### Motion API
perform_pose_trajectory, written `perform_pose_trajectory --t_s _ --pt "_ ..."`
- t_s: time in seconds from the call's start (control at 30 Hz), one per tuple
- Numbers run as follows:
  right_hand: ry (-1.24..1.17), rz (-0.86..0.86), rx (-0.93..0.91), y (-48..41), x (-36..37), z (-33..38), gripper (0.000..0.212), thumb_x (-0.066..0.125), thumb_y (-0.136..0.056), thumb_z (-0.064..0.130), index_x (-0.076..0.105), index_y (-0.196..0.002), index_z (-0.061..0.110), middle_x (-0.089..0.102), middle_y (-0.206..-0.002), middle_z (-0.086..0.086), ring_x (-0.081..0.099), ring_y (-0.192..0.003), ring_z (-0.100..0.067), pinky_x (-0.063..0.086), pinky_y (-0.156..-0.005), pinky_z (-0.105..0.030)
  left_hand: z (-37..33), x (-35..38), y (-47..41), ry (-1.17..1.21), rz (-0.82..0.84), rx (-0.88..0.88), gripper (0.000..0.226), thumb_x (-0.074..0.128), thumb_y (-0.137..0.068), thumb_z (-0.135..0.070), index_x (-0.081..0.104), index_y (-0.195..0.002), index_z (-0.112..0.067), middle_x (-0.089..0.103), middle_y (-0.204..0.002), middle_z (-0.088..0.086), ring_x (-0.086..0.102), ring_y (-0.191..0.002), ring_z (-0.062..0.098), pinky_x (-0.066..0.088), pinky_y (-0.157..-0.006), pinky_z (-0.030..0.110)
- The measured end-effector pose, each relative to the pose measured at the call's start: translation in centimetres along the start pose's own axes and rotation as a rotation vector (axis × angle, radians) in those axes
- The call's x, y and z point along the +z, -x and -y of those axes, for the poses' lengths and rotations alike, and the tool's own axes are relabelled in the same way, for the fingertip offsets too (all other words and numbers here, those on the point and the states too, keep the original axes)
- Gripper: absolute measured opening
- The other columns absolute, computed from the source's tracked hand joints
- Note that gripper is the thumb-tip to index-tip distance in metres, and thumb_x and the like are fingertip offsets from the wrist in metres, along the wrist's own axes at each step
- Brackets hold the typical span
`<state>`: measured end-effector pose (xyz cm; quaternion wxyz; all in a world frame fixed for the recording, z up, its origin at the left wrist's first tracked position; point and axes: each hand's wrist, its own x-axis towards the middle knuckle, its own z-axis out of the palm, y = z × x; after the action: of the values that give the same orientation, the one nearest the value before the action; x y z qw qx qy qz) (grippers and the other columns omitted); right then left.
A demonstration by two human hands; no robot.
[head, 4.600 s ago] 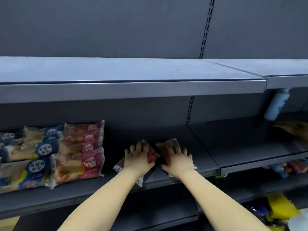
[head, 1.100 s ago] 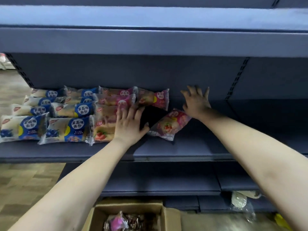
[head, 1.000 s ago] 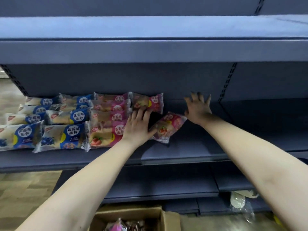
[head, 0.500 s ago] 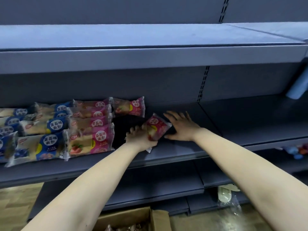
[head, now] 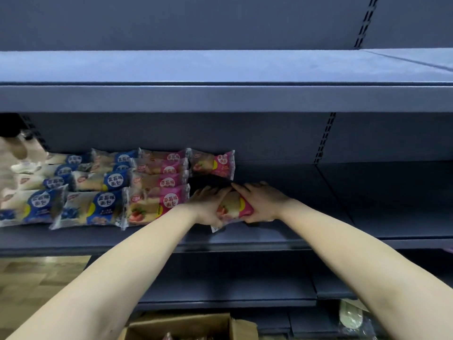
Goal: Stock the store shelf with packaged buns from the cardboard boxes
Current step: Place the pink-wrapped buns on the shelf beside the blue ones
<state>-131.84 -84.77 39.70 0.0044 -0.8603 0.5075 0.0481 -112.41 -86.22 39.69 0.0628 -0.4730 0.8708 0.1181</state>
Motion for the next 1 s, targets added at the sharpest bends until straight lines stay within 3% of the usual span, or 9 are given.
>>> perform_pose_trajectory --t_s 0.1,0.2,0.27,0.33,0.43,0.53,0.7,0.8,1.0 --pt "0.110 -0.122 -0.037 -1.1 -0.9 -0.3 0.097 0.061 -0.079 0.057 0.011 -0.152 0.017 0.038 -0.144 -0.007 0.040 -0.127 -0.025 0.026 -0.103 -0.034 1.6 -0.8 0.1 -0.047 -0.109 0.007 0.097 0.066 -0.075 -0.046 0.006 -0.149 -0.031 0.025 -0.150 0.003 0.020 -0.137 0.028 0.023 -0.114 0.042" --pt "0.111 -0.221 -0.015 -3.0 -1.6 0.0 0.094 0.060 -0.080 0.056 0.015 -0.151 0.014 0.038 -0.145 -0.009 0.044 -0.125 -0.030 0.028 -0.102 -0.037 2.9 -2.0 0.6 -0.088 -0.202 -0.027 0.094 0.061 -0.084 -0.025 -0.004 -0.151 -0.030 0.005 -0.158 -0.001 -0.002 -0.145 0.026 0.003 -0.119 0.042" --pt "0.133 -0.249 0.041 -4.3 -1.8 0.4 0.092 0.059 -0.080 0.054 0.017 -0.150 0.013 0.039 -0.144 -0.012 0.045 -0.123 -0.031 0.030 -0.099 -0.037 3.7 -2.3 1.4 -0.113 -0.244 -0.112 0.096 0.054 -0.084 -0.008 -0.013 -0.150 -0.027 -0.009 -0.159 -0.004 -0.013 -0.145 0.027 -0.005 -0.119 0.041" --pt "0.188 -0.229 0.123 -5.7 -1.6 0.5 0.089 0.058 -0.081 0.053 0.017 -0.150 0.012 0.040 -0.142 -0.014 0.045 -0.121 -0.033 0.032 -0.097 -0.040 4.7 -1.7 2.5 -0.099 -0.307 -0.239 0.086 0.046 -0.091 -0.014 -0.016 -0.150 -0.023 -0.013 -0.159 0.002 -0.012 -0.145 0.030 -0.006 -0.118 0.042" --pt "0.200 -0.192 0.250 -7.2 -1.1 0.6 0.089 0.058 -0.083 0.054 0.019 -0.148 0.007 0.035 -0.144 -0.019 0.043 -0.121 -0.036 0.031 -0.101 -0.047 6.5 0.9 3.9 0.021 -0.473 -0.380 0.075 0.032 -0.095 -0.045 -0.007 -0.152 -0.017 0.000 -0.159 0.011 -0.001 -0.146 0.035 -0.001 -0.118 0.047" --pt "0.190 -0.171 0.227 -8.4 -0.3 1.5 0.083 0.055 -0.086 0.055 0.024 -0.147 0.008 0.025 -0.151 -0.017 0.031 -0.133 -0.036 0.019 -0.110 -0.055 7.6 2.9 4.6 0.033 -0.455 -0.449 0.096 0.013 -0.075 -0.071 0.003 -0.153 -0.016 0.006 -0.159 0.014 0.003 -0.144 0.044 0.000 -0.115 0.052" --pt "0.077 -0.174 0.272 -10.8 0.8 4.0 0.069 0.067 -0.083 0.042 0.043 -0.139 0.010 0.042 -0.141 -0.015 0.040 -0.127 -0.041 0.027 -0.106 -0.064 8.8 4.2 4.4 0.048 -0.441 -0.459 0.096 0.011 -0.073 -0.072 0.014 -0.153 -0.017 0.010 -0.158 0.016 0.000 -0.142 0.049 0.001 -0.115 0.054" --pt "0.011 -0.132 0.261 -11.6 1.9 4.8 0.056 0.041 -0.097 0.024 0.020 -0.149 0.017 0.014 -0.156 -0.008 0.013 -0.140 -0.040 0.003 -0.114 -0.058 9.2 4.8 4.2 0.012 -0.464 -0.443 0.089 0.025 -0.080 -0.068 0.028 -0.149 -0.012 0.024 -0.153 0.021 0.014 -0.138 0.054 0.012 -0.112 0.059" --pt "-0.053 -0.095 0.292 -12.3 3.2 4.6 0.058 0.030 -0.098 0.009 0.009 -0.152 0.017 -0.001 -0.159 -0.003 -0.004 -0.143 -0.040 -0.004 -0.114 -0.054 9.4 5.6 3.7 -0.067 -0.504 -0.452 0.085 0.029 -0.081 -0.066 0.036 -0.146 -0.011 0.030 -0.151 0.021 0.020 -0.137 0.053 0.017 -0.112 0.059"
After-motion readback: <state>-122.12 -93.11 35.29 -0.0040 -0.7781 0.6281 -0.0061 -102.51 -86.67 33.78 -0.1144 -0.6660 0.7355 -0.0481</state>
